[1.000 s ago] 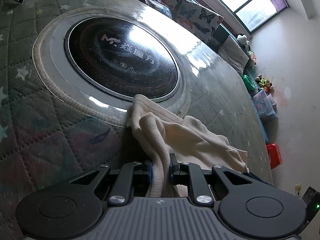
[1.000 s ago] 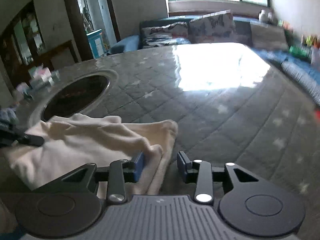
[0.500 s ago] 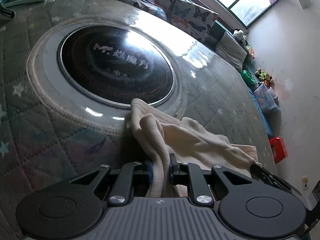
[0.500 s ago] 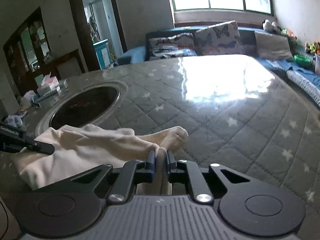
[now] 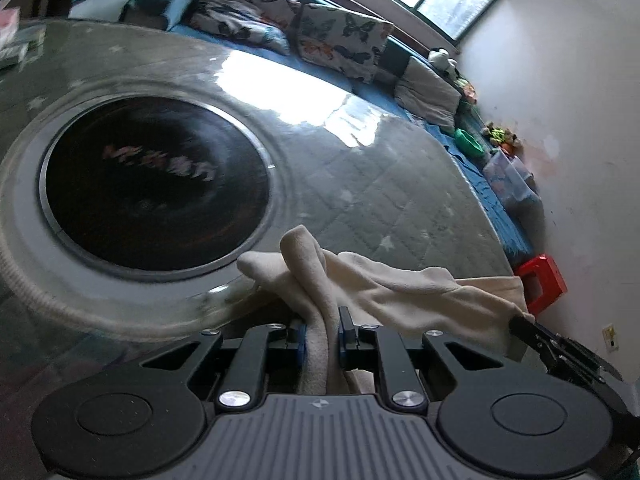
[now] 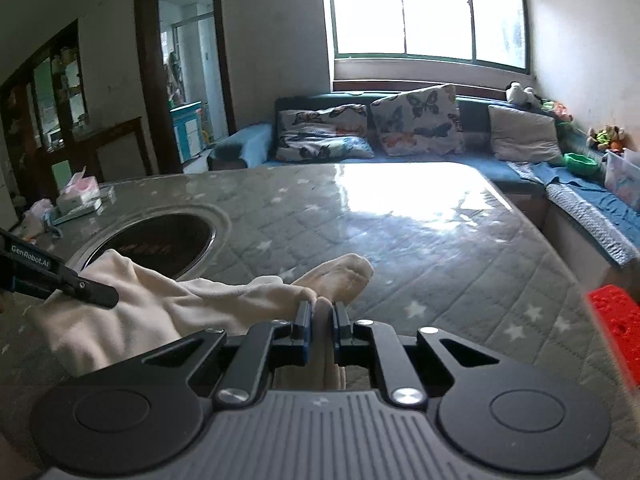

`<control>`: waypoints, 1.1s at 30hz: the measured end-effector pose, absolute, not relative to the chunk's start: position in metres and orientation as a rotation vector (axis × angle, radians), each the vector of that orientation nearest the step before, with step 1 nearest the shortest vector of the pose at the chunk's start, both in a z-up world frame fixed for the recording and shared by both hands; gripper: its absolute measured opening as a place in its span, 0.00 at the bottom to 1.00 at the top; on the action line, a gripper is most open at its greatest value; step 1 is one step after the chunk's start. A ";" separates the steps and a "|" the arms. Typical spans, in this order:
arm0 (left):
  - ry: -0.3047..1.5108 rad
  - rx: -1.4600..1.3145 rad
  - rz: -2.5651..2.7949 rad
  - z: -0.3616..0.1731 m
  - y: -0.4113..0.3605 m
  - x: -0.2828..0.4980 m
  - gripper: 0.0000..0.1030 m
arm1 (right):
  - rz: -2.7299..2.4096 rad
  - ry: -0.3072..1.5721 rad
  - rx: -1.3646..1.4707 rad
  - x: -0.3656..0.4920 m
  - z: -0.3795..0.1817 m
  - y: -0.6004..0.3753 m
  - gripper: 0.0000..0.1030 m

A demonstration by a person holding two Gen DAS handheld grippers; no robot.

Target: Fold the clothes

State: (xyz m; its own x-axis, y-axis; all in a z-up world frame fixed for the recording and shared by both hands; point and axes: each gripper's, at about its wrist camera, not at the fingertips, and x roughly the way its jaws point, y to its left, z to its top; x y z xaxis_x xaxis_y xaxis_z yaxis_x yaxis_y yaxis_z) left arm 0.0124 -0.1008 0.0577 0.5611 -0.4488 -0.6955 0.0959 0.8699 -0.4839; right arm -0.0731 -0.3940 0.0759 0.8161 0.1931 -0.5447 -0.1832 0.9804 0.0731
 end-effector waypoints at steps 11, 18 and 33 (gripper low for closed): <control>0.915 -0.320 -0.411 0.068 -0.184 0.045 0.15 | 0.057 0.502 0.000 -0.063 0.102 -0.440 0.09; 0.908 -0.301 -0.458 0.066 -0.235 0.064 0.15 | -0.049 0.496 -0.017 -0.051 0.102 -0.474 0.09; 1.001 -0.229 -0.517 0.023 -0.276 0.085 0.17 | -0.213 0.655 0.040 -0.020 0.026 -0.536 0.09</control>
